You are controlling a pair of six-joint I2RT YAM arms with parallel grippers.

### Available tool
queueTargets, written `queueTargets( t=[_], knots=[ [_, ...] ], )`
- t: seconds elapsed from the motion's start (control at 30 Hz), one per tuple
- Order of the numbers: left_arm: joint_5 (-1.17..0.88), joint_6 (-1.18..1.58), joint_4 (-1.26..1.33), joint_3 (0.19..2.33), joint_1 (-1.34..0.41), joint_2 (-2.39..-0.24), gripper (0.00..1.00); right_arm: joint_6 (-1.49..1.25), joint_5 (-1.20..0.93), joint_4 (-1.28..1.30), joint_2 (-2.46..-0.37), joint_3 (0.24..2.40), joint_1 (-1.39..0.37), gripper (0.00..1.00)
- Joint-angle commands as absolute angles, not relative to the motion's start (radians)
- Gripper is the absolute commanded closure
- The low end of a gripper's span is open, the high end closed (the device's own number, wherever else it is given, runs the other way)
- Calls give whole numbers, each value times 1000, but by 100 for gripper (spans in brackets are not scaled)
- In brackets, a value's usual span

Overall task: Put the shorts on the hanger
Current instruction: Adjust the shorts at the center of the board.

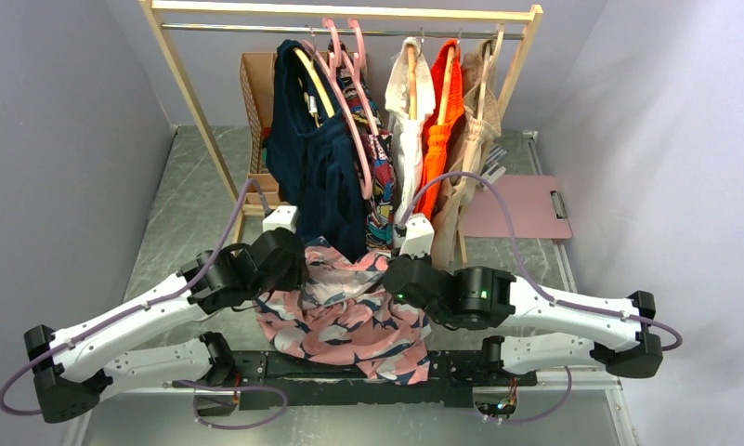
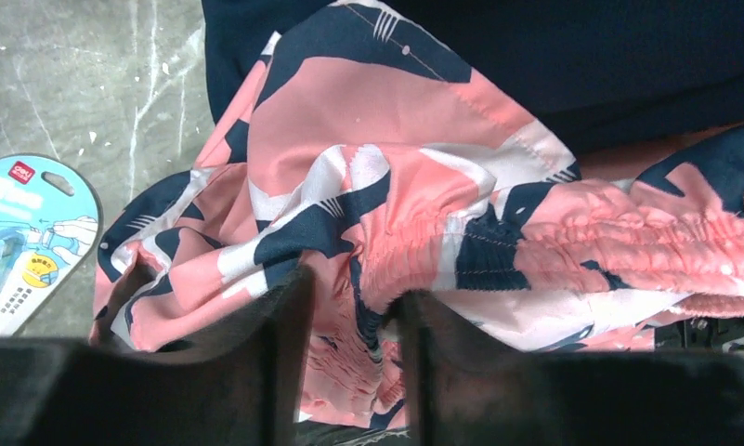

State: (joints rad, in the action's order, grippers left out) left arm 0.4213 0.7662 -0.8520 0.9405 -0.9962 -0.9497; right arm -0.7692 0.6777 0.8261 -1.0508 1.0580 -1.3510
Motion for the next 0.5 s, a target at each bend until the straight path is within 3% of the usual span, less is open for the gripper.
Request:
queueTargets(
  t=[0.0, 0.1, 0.33, 0.4, 0.47],
  knots=[
    [355, 785, -815, 911, -989, -917, 47, -831, 694, 839, -1029, 1066, -1345, 100],
    [305, 785, -843, 913, -989, -914, 35, -831, 695, 836, -1034, 1069, -1345, 100],
    [230, 766, -952, 950, -991, -872, 25, -830, 694, 818, -1046, 1065, -1345, 100],
    [215, 744, -971, 967, -991, -853, 10, -829, 696, 816, -1050, 1064, -1344, 100],
    [206, 717, -1005, 996, -991, -843, 9, -828, 701, 820, -1053, 1069, -1344, 100]
  ],
)
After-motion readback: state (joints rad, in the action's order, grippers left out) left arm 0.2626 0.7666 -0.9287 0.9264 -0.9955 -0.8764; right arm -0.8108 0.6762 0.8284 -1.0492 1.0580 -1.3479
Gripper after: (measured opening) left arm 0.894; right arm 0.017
